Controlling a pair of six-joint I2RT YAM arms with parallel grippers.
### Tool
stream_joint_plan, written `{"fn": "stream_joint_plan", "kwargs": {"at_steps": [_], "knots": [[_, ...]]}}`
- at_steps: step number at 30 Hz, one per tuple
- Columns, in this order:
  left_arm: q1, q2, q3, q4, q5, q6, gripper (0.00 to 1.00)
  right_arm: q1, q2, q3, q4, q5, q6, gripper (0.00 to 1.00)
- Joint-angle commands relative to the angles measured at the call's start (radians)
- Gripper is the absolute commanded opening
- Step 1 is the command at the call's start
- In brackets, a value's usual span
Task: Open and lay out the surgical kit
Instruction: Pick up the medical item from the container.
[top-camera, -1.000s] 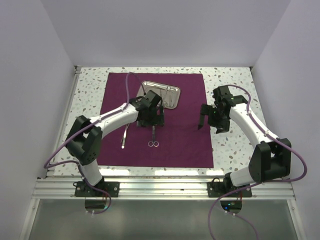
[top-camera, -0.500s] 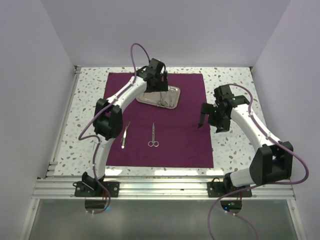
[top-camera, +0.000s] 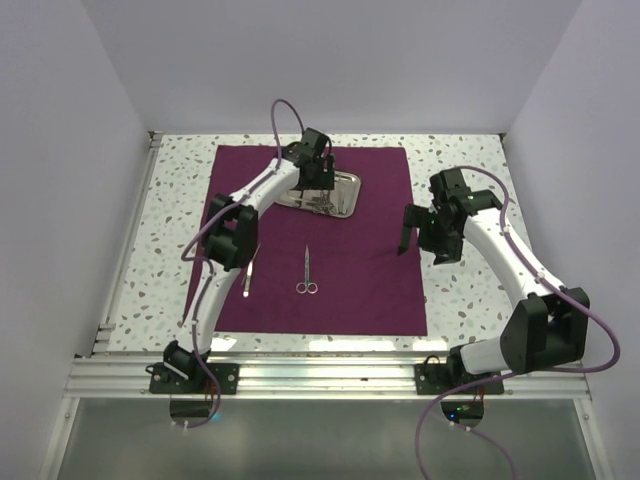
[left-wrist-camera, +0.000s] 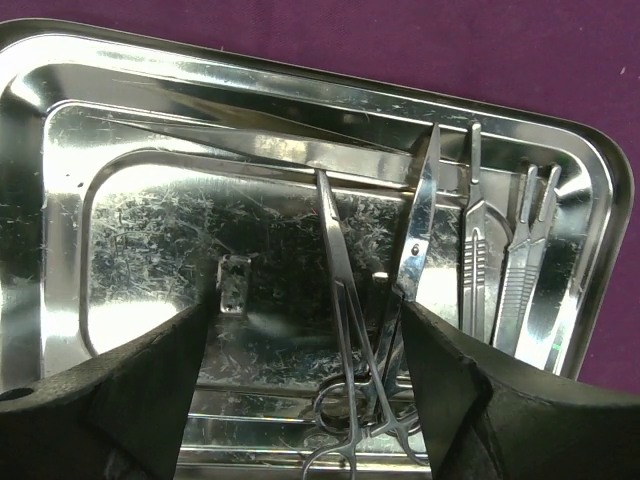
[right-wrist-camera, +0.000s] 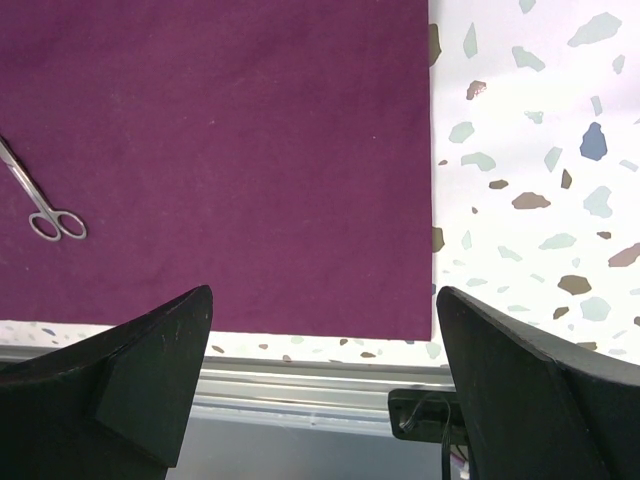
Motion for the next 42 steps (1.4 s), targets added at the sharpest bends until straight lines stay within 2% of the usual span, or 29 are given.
{"fn": "stream_joint_plan", "kwargs": {"at_steps": [1, 7, 8, 11, 19, 20, 25, 31, 38, 42], "knots": [[-0.003, 0.020, 0.013, 0.026, -0.022, 0.036, 0.81, -0.004, -0.004, 0.006, -0.011, -0.001, -0.011, 0.98], [-0.006, 0.072, 0.068, -0.072, -0.123, 0.078, 0.73, -0.004, 0.010, 0.008, -0.002, -0.001, -0.017, 0.98], [-0.006, 0.090, 0.074, -0.087, -0.130, 0.082, 0.60, -0.003, 0.010, 0.006, 0.001, -0.001, -0.017, 0.98], [-0.007, 0.113, 0.077, -0.133, -0.140, 0.093, 0.48, -0.004, 0.005, -0.001, 0.010, -0.001, -0.024, 0.98], [-0.020, 0.119, 0.030, -0.202, -0.141, 0.118, 0.47, -0.022, -0.015, -0.052, 0.045, -0.025, -0.033, 0.98], [-0.021, 0.118, 0.022, -0.204, -0.134, 0.118, 0.42, -0.026, -0.018, -0.056, 0.053, -0.031, -0.034, 0.98], [-0.026, 0.113, 0.005, -0.236, -0.104, 0.102, 0.27, -0.033, -0.024, -0.067, 0.059, -0.036, -0.047, 0.99], [-0.030, 0.087, -0.070, -0.248, -0.107, 0.070, 0.00, -0.032, -0.036, -0.075, 0.064, -0.043, -0.051, 0.98], [-0.029, 0.044, -0.118, -0.229, -0.110, 0.067, 0.00, -0.033, -0.040, -0.076, 0.065, -0.054, -0.050, 0.98], [-0.026, 0.009, -0.070, -0.213, -0.088, 0.084, 0.00, -0.032, -0.038, -0.069, 0.062, -0.057, -0.048, 0.98]]}}
